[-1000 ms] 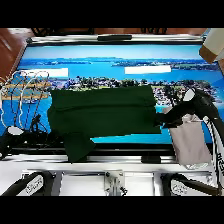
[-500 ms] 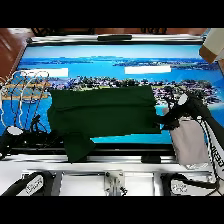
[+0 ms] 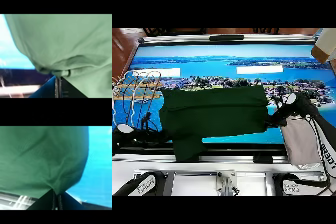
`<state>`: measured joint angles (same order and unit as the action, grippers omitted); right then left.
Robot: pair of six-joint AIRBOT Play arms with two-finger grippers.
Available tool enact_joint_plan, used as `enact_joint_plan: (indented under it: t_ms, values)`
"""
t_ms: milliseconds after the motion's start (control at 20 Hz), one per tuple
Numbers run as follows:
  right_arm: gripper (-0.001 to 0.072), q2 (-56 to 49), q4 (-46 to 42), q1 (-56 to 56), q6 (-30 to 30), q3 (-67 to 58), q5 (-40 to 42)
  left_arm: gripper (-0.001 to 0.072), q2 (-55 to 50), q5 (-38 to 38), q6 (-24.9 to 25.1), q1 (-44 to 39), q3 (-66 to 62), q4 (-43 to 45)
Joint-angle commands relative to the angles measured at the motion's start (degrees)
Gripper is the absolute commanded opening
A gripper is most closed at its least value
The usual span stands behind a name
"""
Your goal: Fold the shirts.
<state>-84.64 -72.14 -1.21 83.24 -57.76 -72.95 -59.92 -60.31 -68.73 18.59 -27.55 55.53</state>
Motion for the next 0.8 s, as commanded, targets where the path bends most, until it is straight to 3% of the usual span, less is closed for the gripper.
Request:
enact_joint_plan:
  t_ms: [0,150,350,550,750]
  values:
    - [0.0068,1.5,-3.4,0.2,-2.3,-5.7,2.4,0.003,0.0,-4.0,4.8,0.0,-9.1,-1.1]
    - [0.0065,-0.3,-3.0,0.9,-0.9,-13.2,7.8,0.003,-3.6,-3.7,4.8,-0.1,-21.0,-1.2]
    - [0.0065,-9.4,-3.2,2.3,-0.3,-24.5,8.9,0.003,-16.8,-4.2,-0.3,-0.2,-37.5,-1.6]
    - [0.0066,-18.9,-3.0,2.5,2.7,-35.1,10.6,0.0031,-31.9,-11.6,-4.3,-1.2,-52.5,-1.6]
    - [0.007,-24.7,-0.8,2.5,2.7,-39.1,12.4,0.0031,-40.0,-9.4,-7.1,-2.9,-56.5,-1.6]
